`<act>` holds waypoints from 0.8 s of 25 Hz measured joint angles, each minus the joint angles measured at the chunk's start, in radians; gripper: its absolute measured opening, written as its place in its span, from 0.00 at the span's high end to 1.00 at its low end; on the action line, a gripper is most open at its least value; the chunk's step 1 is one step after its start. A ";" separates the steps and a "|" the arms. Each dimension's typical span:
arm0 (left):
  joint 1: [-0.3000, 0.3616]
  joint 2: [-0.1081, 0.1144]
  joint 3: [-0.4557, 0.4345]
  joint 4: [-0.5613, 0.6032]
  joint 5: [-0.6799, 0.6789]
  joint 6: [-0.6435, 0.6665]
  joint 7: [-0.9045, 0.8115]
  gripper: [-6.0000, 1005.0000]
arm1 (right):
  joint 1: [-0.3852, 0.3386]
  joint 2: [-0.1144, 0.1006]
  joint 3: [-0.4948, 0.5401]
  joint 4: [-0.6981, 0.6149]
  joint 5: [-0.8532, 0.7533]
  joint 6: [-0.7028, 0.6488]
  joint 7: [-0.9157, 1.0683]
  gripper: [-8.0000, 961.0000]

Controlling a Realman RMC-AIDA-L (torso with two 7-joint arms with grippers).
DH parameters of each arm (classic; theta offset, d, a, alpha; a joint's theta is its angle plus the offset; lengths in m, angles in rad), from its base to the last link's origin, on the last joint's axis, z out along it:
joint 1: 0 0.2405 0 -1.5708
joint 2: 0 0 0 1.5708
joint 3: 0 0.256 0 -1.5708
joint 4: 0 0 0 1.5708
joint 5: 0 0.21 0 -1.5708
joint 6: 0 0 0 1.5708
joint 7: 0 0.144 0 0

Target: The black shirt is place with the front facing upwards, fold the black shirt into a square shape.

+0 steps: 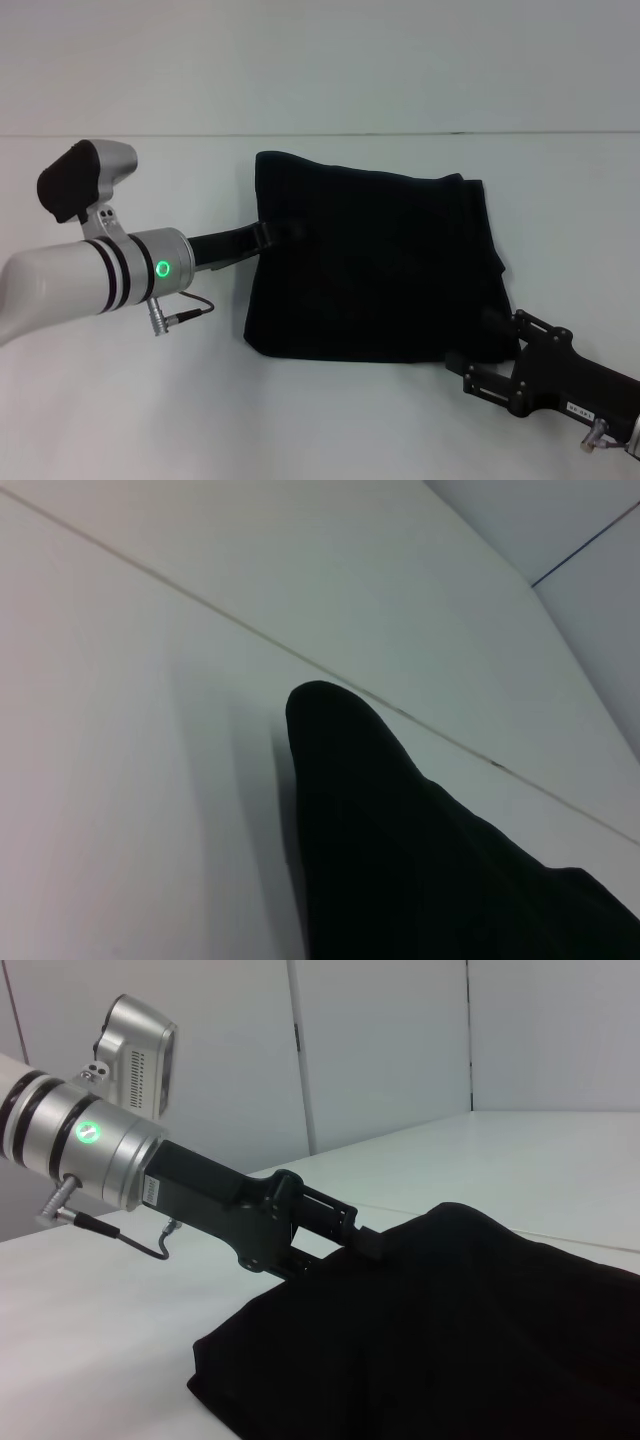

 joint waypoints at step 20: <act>0.042 -0.010 -0.013 0.003 -0.038 0.008 0.020 0.90 | 0.005 0.002 0.006 -0.001 0.005 -0.003 0.001 0.14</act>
